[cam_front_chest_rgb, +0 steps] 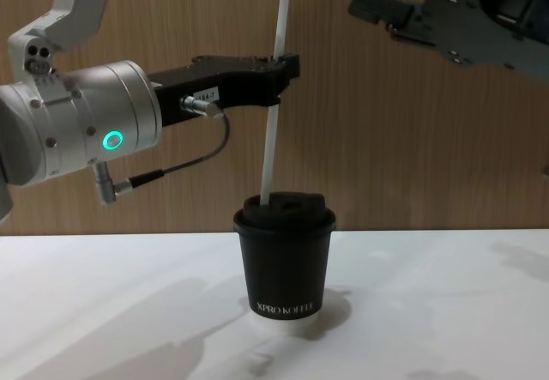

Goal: Pick up the straw with one hand, pass it to the other hand, and insert it into the cup.

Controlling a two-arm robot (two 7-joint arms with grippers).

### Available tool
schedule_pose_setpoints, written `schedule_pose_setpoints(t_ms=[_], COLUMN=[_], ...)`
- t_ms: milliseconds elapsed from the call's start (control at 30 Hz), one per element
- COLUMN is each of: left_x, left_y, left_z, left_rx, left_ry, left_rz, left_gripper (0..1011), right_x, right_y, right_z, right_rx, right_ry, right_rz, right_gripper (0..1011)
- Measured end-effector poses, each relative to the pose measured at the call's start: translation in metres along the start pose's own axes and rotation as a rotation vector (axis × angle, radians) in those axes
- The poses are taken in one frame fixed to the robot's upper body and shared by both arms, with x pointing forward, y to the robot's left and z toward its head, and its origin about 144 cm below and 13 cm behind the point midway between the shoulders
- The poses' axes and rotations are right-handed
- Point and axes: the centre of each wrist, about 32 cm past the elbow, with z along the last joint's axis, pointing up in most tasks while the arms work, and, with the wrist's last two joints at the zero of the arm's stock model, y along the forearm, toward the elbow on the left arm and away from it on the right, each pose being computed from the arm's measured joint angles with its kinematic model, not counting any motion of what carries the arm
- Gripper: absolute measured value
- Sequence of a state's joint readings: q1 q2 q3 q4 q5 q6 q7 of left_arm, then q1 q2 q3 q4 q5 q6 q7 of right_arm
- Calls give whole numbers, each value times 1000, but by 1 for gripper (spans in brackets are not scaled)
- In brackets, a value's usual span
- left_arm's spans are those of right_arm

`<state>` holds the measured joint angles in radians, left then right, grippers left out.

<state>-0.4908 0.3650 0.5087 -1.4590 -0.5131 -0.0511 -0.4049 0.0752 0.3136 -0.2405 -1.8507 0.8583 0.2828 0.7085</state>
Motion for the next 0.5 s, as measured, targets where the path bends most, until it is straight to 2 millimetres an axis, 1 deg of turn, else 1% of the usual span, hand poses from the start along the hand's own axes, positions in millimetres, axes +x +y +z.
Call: schedule_pose_setpoints(t_ms=[233,267,333,367,433,467,500], left_x=[0,0,0,0,-1,-1,-1], left_y=[1,1,1,1,1,1,2], left_z=[-2,-2,-3,-3,-4,-4,-5], left_rx=[5,6,8,11,13,14,15], left_ry=[6,6,8,10,12,13,14], left_rz=[3,3,4,6,7,9,10], left_gripper=[14,59,88,139,167,234,246], right_x=[0,0,0,0,0,0,0], right_y=[0,0,0,0,0,0,0], right_z=[0,0,0,0,0,0,0], right_rx=[0,0,0,0,0,0,0], right_ry=[0,0,0,0,0,0,0], right_rz=[0,0,0,0,0,0,0], right_gripper=[1001,1001,1001,1001,1001,1001,1001])
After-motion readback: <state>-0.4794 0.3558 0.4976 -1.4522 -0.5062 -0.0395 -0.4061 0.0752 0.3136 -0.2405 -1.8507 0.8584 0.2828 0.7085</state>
